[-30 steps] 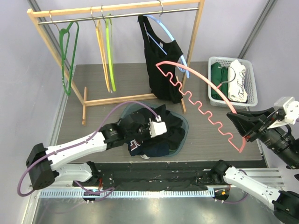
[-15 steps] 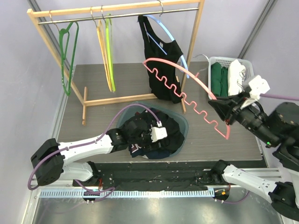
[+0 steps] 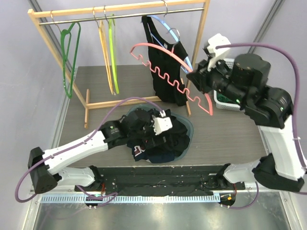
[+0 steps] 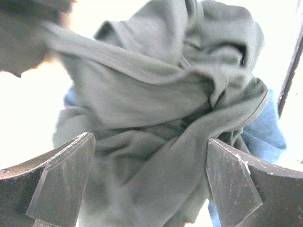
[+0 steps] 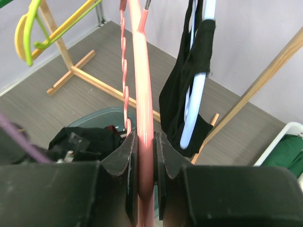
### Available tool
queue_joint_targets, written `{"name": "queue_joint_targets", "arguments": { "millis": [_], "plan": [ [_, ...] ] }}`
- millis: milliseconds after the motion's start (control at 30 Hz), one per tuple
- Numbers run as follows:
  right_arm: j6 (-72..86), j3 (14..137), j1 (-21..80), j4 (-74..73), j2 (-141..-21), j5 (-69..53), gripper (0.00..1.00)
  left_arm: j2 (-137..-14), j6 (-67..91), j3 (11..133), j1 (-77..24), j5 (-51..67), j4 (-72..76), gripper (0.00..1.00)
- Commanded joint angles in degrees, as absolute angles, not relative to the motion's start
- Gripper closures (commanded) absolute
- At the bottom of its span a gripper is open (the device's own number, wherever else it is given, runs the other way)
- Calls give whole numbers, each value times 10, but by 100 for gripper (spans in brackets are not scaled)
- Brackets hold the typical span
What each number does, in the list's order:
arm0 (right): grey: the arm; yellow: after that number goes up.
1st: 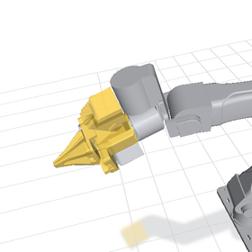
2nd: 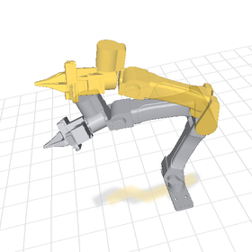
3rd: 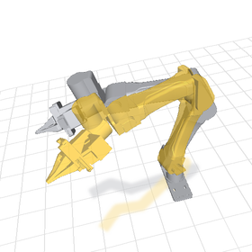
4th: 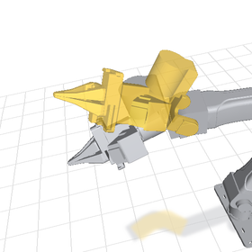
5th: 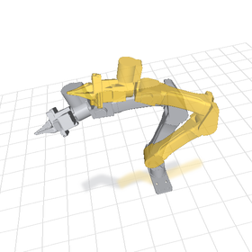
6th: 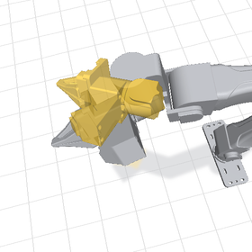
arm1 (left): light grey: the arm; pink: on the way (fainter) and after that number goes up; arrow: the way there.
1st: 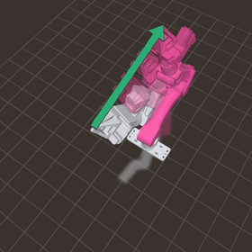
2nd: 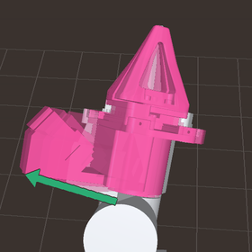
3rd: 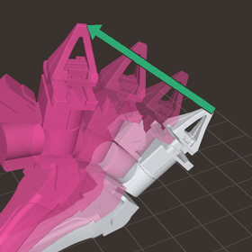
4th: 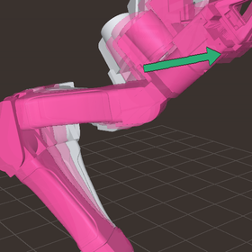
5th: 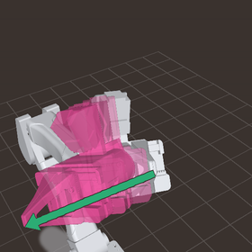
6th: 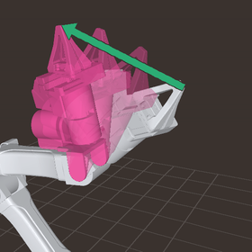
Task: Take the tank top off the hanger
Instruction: Place the tank top in the bin, then place the hanger at the clothesline.
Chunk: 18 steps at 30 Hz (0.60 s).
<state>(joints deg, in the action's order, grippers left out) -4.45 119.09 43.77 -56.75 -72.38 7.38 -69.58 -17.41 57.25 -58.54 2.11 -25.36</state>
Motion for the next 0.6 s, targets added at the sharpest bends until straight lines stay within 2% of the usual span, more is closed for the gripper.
{"name": "queue_joint_targets", "arguments": {
  "millis": [0,267,433,567],
  "plan": [
    [-61,1279,460,-564,-777,146,99,-644,-200,678,-587,5,-355,0],
    [-141,1382,575,-548,-918,350,99,-567,-238,768,-586,64,-447,0],
    [-171,1424,594,-494,-959,381,99,-547,-258,806,-586,74,-500,0],
    [-192,1426,595,-446,-976,381,99,-565,-259,888,-586,45,-545,0]
  ]
}}
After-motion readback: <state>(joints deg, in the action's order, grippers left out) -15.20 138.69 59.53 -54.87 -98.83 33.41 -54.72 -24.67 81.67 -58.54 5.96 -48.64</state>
